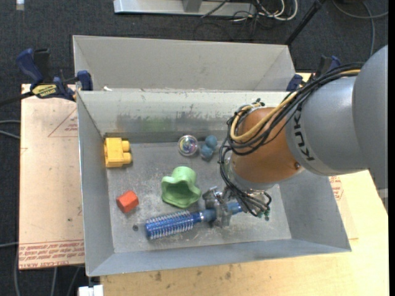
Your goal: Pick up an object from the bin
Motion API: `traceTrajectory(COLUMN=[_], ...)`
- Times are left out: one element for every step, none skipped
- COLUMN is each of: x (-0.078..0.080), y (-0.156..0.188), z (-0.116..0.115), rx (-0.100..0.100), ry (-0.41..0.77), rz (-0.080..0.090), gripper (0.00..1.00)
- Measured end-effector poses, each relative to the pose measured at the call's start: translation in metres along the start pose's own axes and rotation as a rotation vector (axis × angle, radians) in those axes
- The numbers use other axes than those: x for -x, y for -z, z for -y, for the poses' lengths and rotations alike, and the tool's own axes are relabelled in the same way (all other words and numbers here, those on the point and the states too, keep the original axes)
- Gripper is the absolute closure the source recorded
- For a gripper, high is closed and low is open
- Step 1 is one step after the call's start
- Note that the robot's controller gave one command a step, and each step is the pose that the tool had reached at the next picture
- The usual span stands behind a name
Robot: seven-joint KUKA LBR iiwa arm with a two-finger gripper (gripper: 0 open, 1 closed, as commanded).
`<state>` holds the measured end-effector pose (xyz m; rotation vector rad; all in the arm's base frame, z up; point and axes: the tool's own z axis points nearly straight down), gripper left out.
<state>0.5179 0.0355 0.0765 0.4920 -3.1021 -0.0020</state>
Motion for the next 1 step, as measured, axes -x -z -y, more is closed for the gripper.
traceTrajectory(x=[0.0036], y=[0.1747], z=[0.0130], rx=[-0.004], ry=[-0.004], rz=[0.011], gripper=[1.00])
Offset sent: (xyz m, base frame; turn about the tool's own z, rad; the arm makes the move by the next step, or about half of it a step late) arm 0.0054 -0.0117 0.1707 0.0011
